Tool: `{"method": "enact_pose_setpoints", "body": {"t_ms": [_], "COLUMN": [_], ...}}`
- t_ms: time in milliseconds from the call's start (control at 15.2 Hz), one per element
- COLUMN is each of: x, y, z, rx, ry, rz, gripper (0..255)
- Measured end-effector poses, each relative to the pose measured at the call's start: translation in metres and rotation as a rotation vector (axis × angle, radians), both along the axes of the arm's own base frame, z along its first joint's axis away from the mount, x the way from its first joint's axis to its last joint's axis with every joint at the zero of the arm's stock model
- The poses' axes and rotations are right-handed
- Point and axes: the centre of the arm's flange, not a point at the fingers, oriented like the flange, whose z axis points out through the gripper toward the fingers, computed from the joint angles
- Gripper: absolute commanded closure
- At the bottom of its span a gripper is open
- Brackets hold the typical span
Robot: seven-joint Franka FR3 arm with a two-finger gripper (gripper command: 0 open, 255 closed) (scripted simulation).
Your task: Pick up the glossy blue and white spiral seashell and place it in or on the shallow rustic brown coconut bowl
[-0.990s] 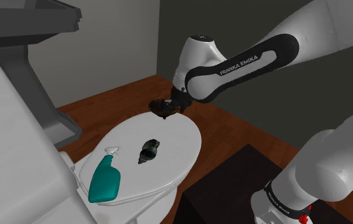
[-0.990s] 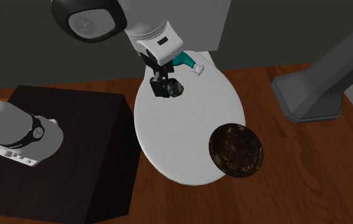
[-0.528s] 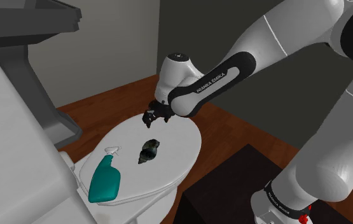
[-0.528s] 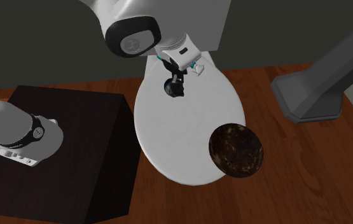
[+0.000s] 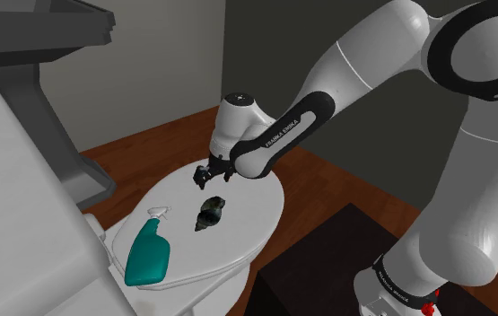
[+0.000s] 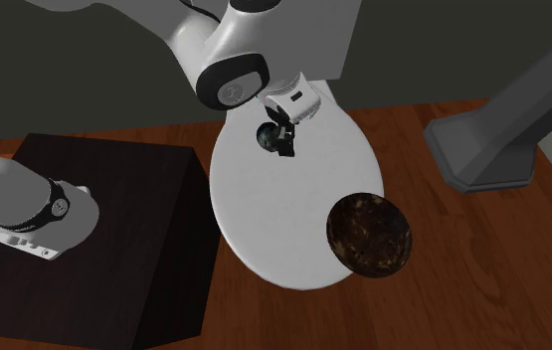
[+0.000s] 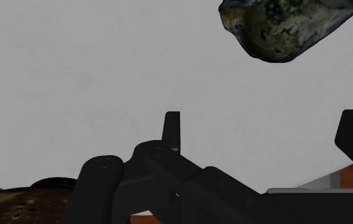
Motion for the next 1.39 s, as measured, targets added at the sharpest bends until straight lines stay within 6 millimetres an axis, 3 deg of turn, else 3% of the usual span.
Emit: {"method": "enact_pose_setpoints", "body": {"t_ms": [462,528,1122,1188,1386], "x": [0.001,0.001,0.001,0.001,-0.014], "y": [0.001,0.001,0.001,0.001,-0.010], "z": [-0.008,-0.008,-0.008,-0.008,-0.008], "rx": [0.000,0.000,0.000,0.000,0.060], "ry": [0.000,0.000,0.000,0.000,0.022], "rz": [0.000,0.000,0.000,0.000,-0.078], "gripper": [0,255,255,0,0]}}
